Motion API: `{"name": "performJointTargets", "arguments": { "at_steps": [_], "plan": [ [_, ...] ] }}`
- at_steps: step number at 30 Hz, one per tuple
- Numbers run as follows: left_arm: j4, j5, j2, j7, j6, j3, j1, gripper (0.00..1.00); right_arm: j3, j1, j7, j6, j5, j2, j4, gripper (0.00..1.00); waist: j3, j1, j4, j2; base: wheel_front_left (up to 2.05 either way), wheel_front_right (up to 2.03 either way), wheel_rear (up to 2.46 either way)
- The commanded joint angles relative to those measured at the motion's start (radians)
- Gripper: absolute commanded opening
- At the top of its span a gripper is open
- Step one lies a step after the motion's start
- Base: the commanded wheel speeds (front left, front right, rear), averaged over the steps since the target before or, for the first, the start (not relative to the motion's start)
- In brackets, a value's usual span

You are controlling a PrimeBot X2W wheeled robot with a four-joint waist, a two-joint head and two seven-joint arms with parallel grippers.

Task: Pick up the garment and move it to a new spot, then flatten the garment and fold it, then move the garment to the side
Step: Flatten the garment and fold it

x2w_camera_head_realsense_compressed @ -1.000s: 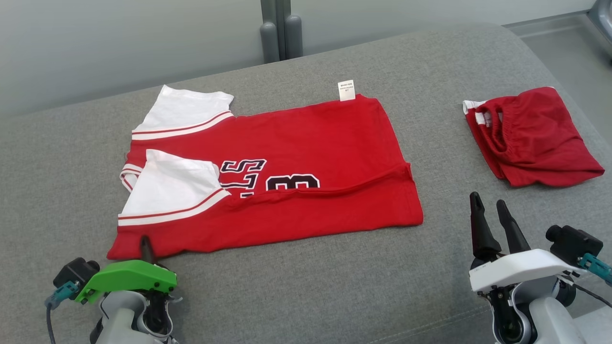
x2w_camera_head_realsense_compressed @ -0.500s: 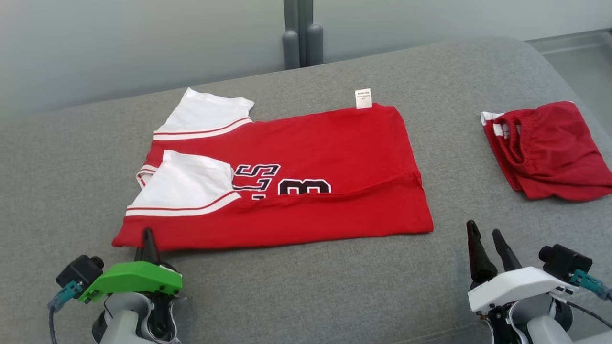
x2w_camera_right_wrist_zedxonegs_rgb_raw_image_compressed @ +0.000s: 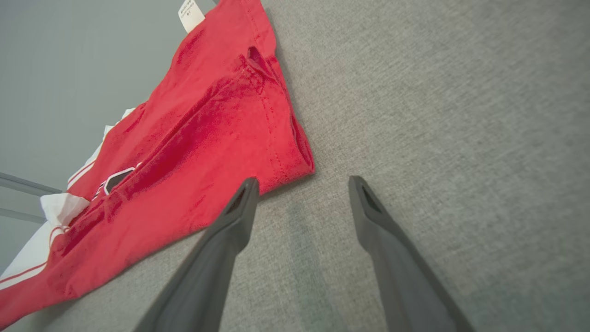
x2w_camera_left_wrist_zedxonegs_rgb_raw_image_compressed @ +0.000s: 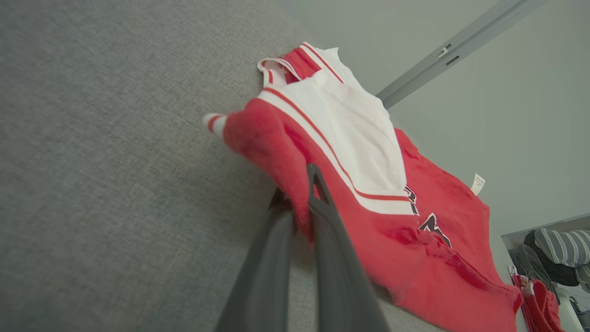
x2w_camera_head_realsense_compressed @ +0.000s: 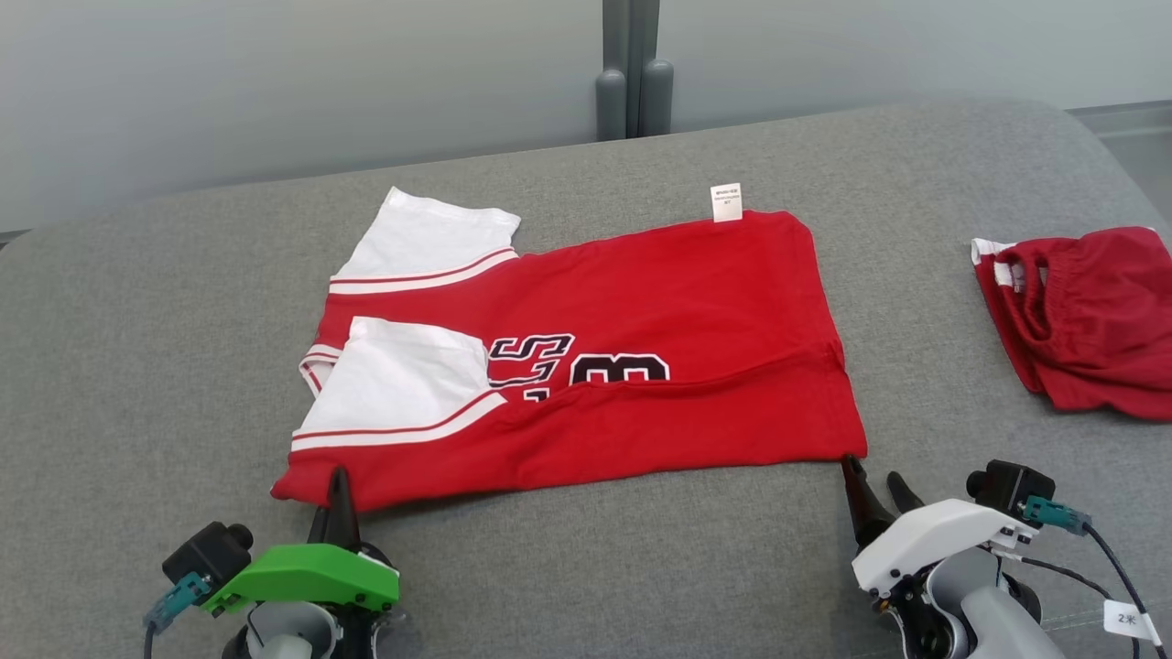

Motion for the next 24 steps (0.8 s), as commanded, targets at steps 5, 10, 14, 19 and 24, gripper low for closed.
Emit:
{"name": "performJointTargets", "arguments": {
  "at_steps": [5, 10, 14, 19, 24],
  "plan": [
    [-0.04, -0.015, 0.003, 0.0, 0.036, -0.032, 0.005, 0.0, 0.038, -0.127, 0.002, 0.0, 0.072, -0.003, 0.189, 1.0, 0.014, 0.0, 0.027, -0.0001, 0.0, 0.0, 0.0],
    [-0.053, -0.017, 0.003, 0.0, 0.044, -0.044, -0.005, 0.0, 0.077, -0.206, -0.02, 0.0, 0.114, -0.002, 0.295, 0.98, 0.024, 0.0, 0.033, -0.0001, 0.0, 0.0, 0.0],
    [-0.057, -0.018, 0.003, 0.0, 0.046, -0.046, -0.011, 0.0, 0.103, -0.255, -0.057, 0.0, 0.126, -0.002, 0.359, 0.24, 0.028, 0.0, 0.036, -0.0001, 0.0, 0.0, 0.0],
    [-0.068, -0.004, 0.003, 0.0, 0.048, -0.035, -0.007, 0.0, 0.109, -0.282, -0.101, 0.0, 0.133, -0.003, 0.391, 0.0, 0.027, 0.0, 0.034, -0.0001, 0.0, 0.0, 0.0],
    [-0.101, 0.005, 0.003, 0.0, 0.043, -0.025, 0.025, 0.0, 0.1, -0.275, -0.135, 0.0, 0.137, -0.004, 0.367, 0.0, 0.018, 0.0, 0.031, -0.0001, 0.0, 0.0, 0.0]
  ]
}}
